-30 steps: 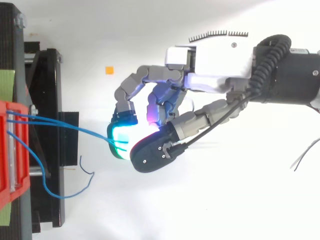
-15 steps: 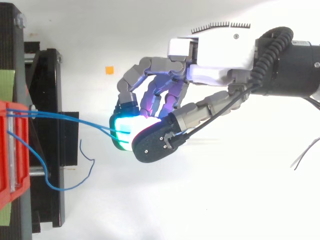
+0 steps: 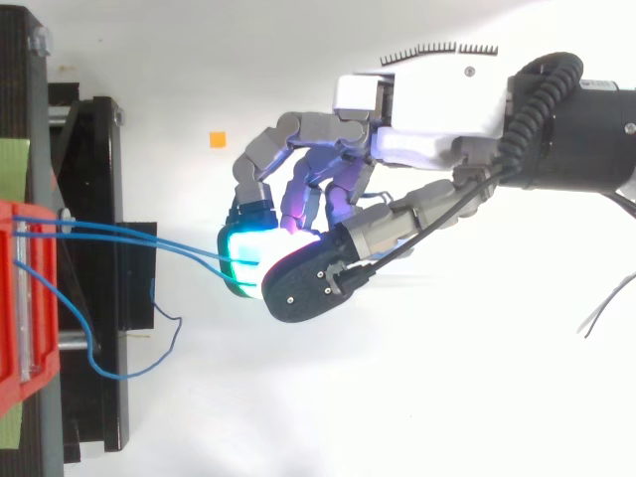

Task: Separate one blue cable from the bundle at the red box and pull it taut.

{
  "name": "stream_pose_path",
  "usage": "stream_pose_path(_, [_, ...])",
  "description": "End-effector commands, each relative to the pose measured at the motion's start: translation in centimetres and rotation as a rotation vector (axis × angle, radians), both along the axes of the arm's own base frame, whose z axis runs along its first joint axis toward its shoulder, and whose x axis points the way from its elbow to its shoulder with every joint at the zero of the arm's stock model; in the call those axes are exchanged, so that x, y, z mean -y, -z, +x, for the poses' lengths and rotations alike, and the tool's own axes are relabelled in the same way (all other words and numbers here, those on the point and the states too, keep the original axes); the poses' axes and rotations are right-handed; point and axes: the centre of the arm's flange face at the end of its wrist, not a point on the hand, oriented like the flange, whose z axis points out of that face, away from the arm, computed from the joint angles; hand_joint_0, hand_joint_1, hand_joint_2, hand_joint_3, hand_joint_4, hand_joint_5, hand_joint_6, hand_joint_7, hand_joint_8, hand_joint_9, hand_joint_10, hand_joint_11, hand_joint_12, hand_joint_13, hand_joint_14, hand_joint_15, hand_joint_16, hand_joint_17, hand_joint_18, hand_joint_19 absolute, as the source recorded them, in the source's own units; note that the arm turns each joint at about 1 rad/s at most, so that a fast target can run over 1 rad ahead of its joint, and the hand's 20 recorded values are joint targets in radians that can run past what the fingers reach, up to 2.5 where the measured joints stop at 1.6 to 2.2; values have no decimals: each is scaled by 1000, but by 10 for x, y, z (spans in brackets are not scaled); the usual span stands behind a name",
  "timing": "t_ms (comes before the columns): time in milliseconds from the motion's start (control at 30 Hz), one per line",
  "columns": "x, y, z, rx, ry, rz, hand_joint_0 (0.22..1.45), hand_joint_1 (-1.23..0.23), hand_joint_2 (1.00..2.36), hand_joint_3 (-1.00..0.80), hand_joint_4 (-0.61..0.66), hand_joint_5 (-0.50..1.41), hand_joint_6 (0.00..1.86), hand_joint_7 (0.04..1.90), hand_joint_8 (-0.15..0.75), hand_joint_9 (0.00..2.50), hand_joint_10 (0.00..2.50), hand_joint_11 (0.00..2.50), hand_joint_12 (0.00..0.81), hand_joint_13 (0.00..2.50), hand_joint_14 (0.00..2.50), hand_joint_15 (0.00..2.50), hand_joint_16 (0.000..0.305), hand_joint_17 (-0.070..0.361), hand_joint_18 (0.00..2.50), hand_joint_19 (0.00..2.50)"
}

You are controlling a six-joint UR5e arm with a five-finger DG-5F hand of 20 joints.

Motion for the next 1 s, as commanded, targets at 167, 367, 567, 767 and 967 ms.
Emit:
stream_pose_path(167, [-1,0,0,1,-1,-3,661,-879,1013,-107,-283,-115,938,1029,267,469,833,900,298,760,984,1128,34,76,786,1043])
stream_pose_path(367, [-1,0,0,0,-1,-3,655,-880,1012,-126,-287,-116,936,1024,270,530,981,927,353,721,9,1089,37,83,505,893])
stream_pose_path(567, [-1,0,0,0,-4,-4,655,-880,1012,-140,-294,-118,934,1037,268,591,995,941,340,610,15,886,37,83,408,754])
stream_pose_path(767, [0,0,0,-2,-1,-6,655,-879,1013,-140,-283,-119,935,1029,280,688,722,997,337,611,16,760,37,83,393,662])
stream_pose_path(967, [0,0,0,-2,0,-9,655,-879,1014,-134,-277,-118,933,1039,277,701,617,1092,329,626,17,770,36,81,392,655])
